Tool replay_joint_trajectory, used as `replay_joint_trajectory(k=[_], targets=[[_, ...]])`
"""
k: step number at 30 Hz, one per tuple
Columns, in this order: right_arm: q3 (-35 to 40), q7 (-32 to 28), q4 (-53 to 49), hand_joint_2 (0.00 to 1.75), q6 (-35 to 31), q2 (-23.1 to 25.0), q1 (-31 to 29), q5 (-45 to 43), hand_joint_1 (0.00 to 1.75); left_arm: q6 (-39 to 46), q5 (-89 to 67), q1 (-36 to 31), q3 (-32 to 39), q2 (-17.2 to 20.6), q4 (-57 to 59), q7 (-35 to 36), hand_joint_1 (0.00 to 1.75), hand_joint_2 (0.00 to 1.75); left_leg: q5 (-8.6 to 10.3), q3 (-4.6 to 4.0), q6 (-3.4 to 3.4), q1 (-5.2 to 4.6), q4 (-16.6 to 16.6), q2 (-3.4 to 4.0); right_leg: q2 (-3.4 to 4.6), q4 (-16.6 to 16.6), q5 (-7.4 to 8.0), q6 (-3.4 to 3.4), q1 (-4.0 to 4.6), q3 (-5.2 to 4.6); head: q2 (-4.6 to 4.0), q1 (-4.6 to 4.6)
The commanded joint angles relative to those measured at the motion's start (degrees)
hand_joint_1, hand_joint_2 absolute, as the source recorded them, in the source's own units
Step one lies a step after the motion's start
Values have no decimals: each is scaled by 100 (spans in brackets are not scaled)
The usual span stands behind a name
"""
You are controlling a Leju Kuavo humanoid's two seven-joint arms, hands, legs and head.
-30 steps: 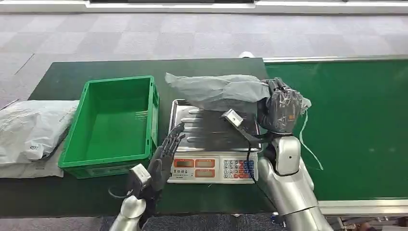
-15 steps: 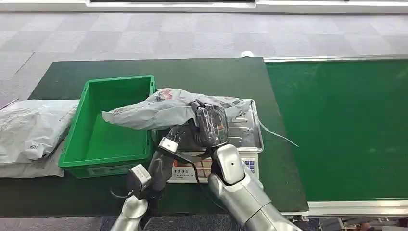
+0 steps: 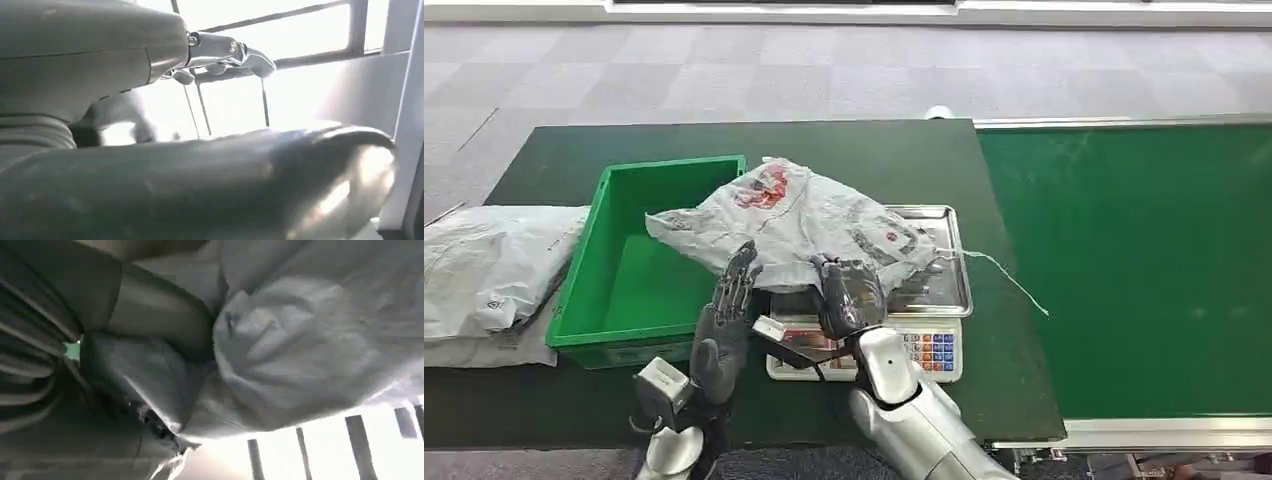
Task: Moved the parcel from conveyor to table for the left to box.
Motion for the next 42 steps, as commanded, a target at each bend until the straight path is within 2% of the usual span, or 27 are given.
replay_joint_trajectory(k=[1,3,6,9,12,13,14,15,21,22,24,25,26,27,29,31,36,39,40,41,42], targets=[[760,1423,-725,175,822,-1250,484,685,175,225,21,537,519,164,-821,24,0,0,1,20,5,2,-20,1,2,-25,3,2,3,21,0,0],[977,1619,-1111,175,1080,-1653,553,685,175,281,25,582,592,129,-874,24,0,0,3,5,5,-2,-7,-15,-13,-13,-1,4,-3,11,0,0],[1481,2175,-1497,175,1442,-2509,581,685,175,390,146,646,753,67,-978,31,0,0,8,6,13,-2,-16,-26,-28,-29,4,7,-8,21,0,0],[1415,2120,-1623,175,1412,-2648,670,685,175,387,159,629,754,77,-961,35,0,0,6,8,19,-2,-13,-33,-36,-31,3,9,-15,28,0,0],[1353,2282,-2170,175,1565,-3001,914,685,175,396,214,516,738,82,-831,52,0,0,10,7,34,-3,-13,-38,-43,-40,10,15,-16,36,0,2],[1198,2374,-2448,175,1394,-3124,1089,685,2,431,249,451,742,66,-757,78,0,0,5,7,38,-4,-5,-38,-52,-35,4,16,-16,39,2,0],[1207,2598,-2740,175,1194,-3305,1182,685,0,518,231,377,727,52,-694,78,0,0,14,6,43,-8,-13,-56,-70,-43,6,20,-20,45,0,2],[907,2586,-3030,175,902,-3314,1423,685,0,525,220,277,660,67,-609,63,0,0,25,6,47,-7,-30,-62,-75,-66,18,21,-19,50,0,2],[876,2567,-3149,175,942,-3364,1474,685,0,544,211,205,640,60,-538,54,0,0,4,2,51,-12,3,-23,-41,-31,11,31,-24,34,0,0],[233,2231,-3365,175,200,-3055,1835,685,0,536,221,139,556,109,-464,53,0,0,6,0,51,-13,-1,-14,-30,-33,17,31,-25,26,2,2],[0,2010,-3574,175,120,-3026,1998,685,0,535,223,65,518,114,-375,55,0,0,5,2,48,-13,1,-18,-33,-29,12,33,-25,26,2,2],[-488,1664,-3946,175,-335,-2776,2365,685,0,515,240,-14,462,136,-272,51,0,0,10,-1,47,-13,-5,-26,-39,-33,14,31,-25,23,0,2],[-771,964,-4266,175,-852,-2589,2666,123,0,518,243,-34,432,157,-214,45,0,0,13,1,47,-13,-11,-33,-45,-41,15,30,-24,25,2,0],[-883,547,-4563,175,-963,-2538,2876,-321,0,528,231,-35,409,171,-176,38,0,0,7,-3,46,-12,1,-35,-48,-30,9,31,-23,23,0,0],[-1442,-752,-5602,175,-1051,-2179,3478,-1256,0,640,162,82,374,222,-257,24,0,0,4,0,43,-10,-4,-43,-53,-32,3,28,-20,27,2,0],[-1734,-1473,-5776,175,-1051,-1915,3719,-1805,0,667,168,141,312,268,-393,24,0,0,-2,-3,43,-11,2,-33,-41,-23,-1,27,-20,21,2,0],[-2012,-2447,-5762,175,-1051,-1386,3573,-2401,0,703,154,39,274,252,-294,24,0,0,-7,-4,37,-12,1,-18,-28,-23,-3,23,-18,13,2,2],[-2011,-2466,-5766,175,-1051,-1356,3532,-2438,0,688,153,43,265,247,-279,24,0,0,-4,-7,39,-9,0,-10,-20,-26,0,22,-20,10,0,2],[-2129,-2593,-5894,0,-1051,-1238,3599,-2424,0,659,139,48,251,233,-248,24,0,0,-3,-2,39,-7,-5,-7,-16,-32,4,21,-18,14,0,0],[-2178,-2859,-6036,0,-1051,-1149,3742,-2581,0,658,122,38,260,218,-215,24,0,0,-4,-3,40,-10,-1,-5,-21,-26,0,23,-22,12,0,2],[-2014,-3148,-6126,0,-1051,-1243,3826,-3165,0,727,84,52,299,196,-192,24,0,0,-1,-2,40,-9,-4,-12,-28,-30,0,22,-21,15,2,2]])
